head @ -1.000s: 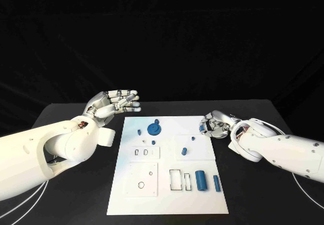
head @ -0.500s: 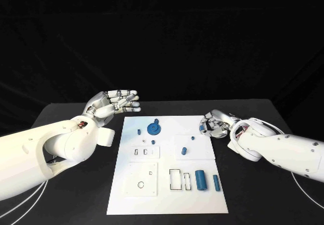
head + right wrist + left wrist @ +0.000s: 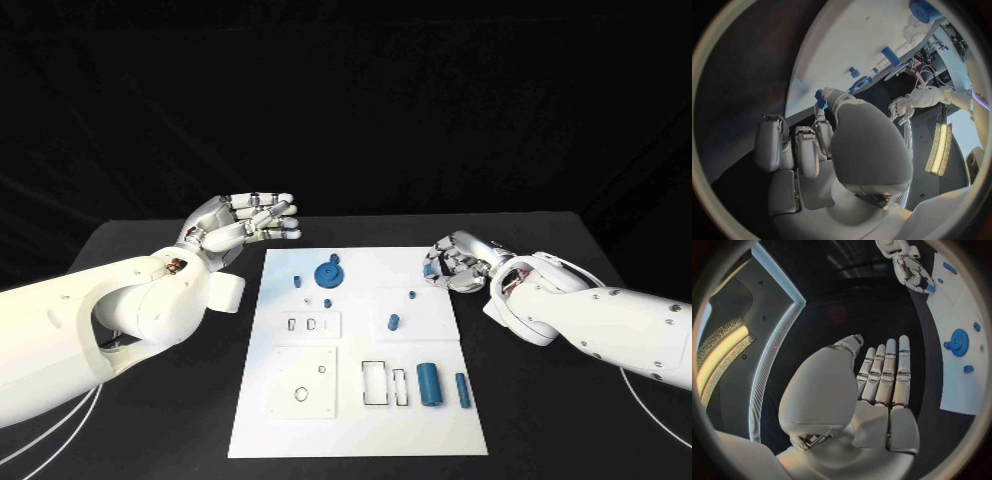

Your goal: Assemble the parts on the task board

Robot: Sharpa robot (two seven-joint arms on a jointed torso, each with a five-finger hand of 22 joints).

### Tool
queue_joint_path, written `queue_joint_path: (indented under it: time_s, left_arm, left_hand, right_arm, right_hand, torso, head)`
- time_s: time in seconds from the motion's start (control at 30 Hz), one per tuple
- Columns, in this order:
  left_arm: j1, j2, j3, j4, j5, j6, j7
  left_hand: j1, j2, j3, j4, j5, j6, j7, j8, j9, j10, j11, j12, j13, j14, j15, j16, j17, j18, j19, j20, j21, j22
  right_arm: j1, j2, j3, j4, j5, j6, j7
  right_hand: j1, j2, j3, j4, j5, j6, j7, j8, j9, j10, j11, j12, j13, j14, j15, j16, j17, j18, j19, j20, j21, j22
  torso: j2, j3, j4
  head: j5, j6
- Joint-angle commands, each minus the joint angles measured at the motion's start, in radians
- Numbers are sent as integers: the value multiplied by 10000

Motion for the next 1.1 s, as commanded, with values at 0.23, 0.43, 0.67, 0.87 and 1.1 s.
queue_joint_path:
  time_s: [0.23,0.43,0.67,0.87,1.1]
  left_arm:
    - [4,34,2,-31,-34,160,25]
    - [5,92,-1,-86,-40,138,19]
    - [6,169,-5,-135,-68,103,-5]
    - [8,223,-7,-147,-74,76,-6]
    - [10,255,-8,-148,-77,50,-35]
  left_hand:
    - [-17,-29,67,3,-50,20,171,15,13,24,11,-66,-16,-51,9,27,24,82,-74,6,61,21]
    - [-22,-27,75,3,-52,22,170,16,14,26,10,-65,-16,-43,7,34,32,84,-77,6,72,27]
    - [-76,-50,134,-10,-64,48,186,31,25,70,0,-47,-7,96,-31,144,132,103,-30,-17,251,128]
    - [-90,-54,143,-9,-65,54,187,34,27,83,-1,-42,-4,116,-36,165,151,103,-26,-21,284,147]
    - [-97,-55,153,-10,-64,63,184,39,30,96,-4,-37,-2,127,-40,180,165,103,-27,-24,308,162]
  right_arm:
    - [317,9,24,874,712,-567,-709]
    - [416,517,22,1761,705,-510,-1481]
    - [359,1316,-25,2257,-91,-389,-2113]
    - [154,2026,-100,2169,-757,-388,-2453]
    - [-126,2615,-174,1959,-1234,-256,-2852]
  right_hand:
    - [-377,49,125,79,168,-129,-104,662,410,-35,-28,-20,-59,938,-58,30,2100,-18,-60,-66,-65,471]
    - [-438,60,133,101,182,-126,-119,719,430,1,-36,7,-22,929,-60,14,2058,-15,-64,-65,-82,463]
    - [-491,70,144,115,198,-117,-139,780,451,24,-51,20,-3,923,-72,4,2030,-18,-46,-70,-67,481]
    - [-522,54,139,120,200,-116,-149,811,462,54,-60,45,31,925,-78,7,2041,-25,-25,-74,-39,505]
    - [-711,-19,106,191,199,-138,-175,922,493,92,-84,61,56,927,-103,6,2038,-31,6,-94,-22,531]
  torso:
    - [-25,-22,10]
    - [-36,-30,30]
    - [-38,-54,59]
    - [-22,-50,23]
    - [-1,-19,17]
  head:
    - [205,-70]
    - [371,-62]
    - [456,-133]
    - [524,-152]
    - [624,-168]
